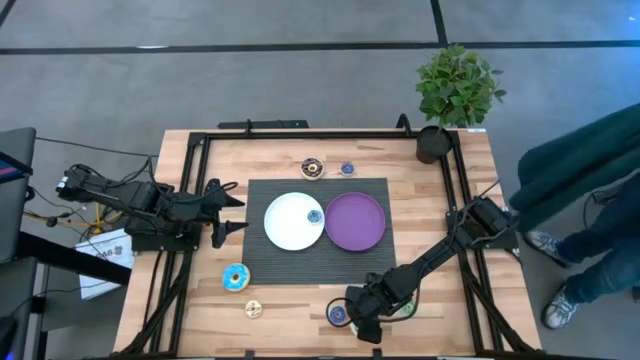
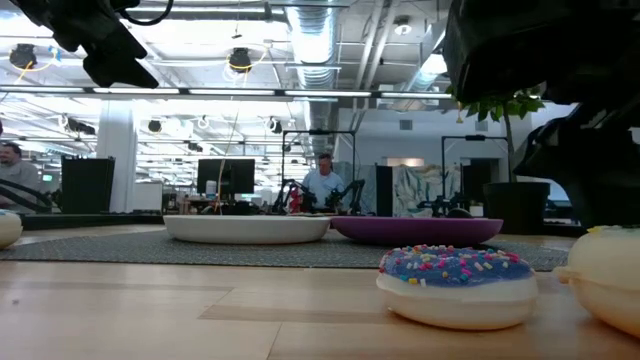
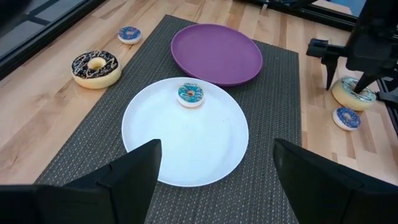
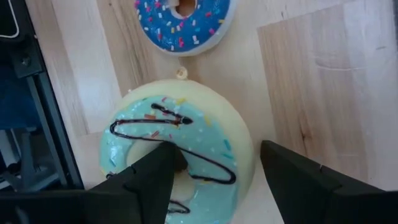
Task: Pick & Place donuts
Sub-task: Put the large light blue donut on the violet plate
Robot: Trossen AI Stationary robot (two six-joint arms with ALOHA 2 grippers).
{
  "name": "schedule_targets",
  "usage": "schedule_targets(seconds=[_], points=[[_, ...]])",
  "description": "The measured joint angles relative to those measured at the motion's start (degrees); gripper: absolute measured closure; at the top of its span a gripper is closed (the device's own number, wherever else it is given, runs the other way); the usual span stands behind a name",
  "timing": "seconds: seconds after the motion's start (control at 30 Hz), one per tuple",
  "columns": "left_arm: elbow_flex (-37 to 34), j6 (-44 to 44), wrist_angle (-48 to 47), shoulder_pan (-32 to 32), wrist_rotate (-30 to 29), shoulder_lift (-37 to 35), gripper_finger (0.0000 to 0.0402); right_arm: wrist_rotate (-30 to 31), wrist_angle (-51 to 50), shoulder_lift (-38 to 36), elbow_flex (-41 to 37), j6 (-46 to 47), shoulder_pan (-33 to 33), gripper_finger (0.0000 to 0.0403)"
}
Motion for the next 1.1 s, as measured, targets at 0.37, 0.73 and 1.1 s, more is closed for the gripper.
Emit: schedule_targets(seconds=[0.37, 0.73, 1.1], points=[[0.0, -1.4, 0.0, 0.0, 0.0, 0.0, 0.0101, 0.5, -0.1, 0.0, 0.0, 0.0, 0.0, 0.0234], [0.0, -1.3, 0.0, 0.0, 0.0, 0.0, 0.0101, 0.2, 0.3, 0.0, 0.0, 2.0, 0.0, 0.0284], [0.0, -1.0, 0.0, 0.0, 0.0, 0.0, 0.0101, 3.6, -3.7, -6.7, 0.3, 2.2, -1.5, 0.0285]])
